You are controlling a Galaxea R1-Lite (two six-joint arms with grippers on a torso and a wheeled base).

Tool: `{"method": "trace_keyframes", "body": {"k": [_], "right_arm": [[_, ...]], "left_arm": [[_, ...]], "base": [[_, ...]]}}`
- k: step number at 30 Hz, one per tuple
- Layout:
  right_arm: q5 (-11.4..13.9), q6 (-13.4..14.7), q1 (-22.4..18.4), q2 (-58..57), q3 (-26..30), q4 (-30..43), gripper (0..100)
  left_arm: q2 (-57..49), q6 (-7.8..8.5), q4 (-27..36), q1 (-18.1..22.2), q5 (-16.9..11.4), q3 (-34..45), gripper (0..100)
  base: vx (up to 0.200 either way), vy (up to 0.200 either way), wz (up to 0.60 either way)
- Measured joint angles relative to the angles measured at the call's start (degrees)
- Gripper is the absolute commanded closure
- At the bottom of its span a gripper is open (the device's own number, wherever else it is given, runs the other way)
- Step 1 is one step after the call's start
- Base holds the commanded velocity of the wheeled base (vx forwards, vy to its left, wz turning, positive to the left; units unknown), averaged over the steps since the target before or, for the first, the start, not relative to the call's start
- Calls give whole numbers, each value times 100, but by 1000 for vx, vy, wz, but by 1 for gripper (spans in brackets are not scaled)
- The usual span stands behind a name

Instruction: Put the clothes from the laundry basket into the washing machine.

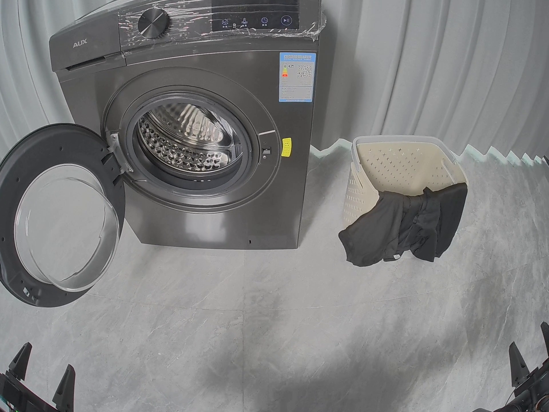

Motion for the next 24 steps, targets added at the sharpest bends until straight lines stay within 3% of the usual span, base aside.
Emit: {"method": "trace_keyframes", "body": {"k": [8, 14, 24], "right_arm": [[0, 0, 5, 4, 0, 0, 0], [2, 0, 2, 4, 0, -2, 0], [2, 0, -1, 9, 0, 0, 0]], "left_arm": [[0, 16, -6, 5, -2, 0, 0], [0, 21, -5, 5, -2, 0, 0], [0, -4, -6, 0, 2, 0, 0]], "base": [[200, 0, 0], [0, 0, 0], [0, -200, 0]]}}
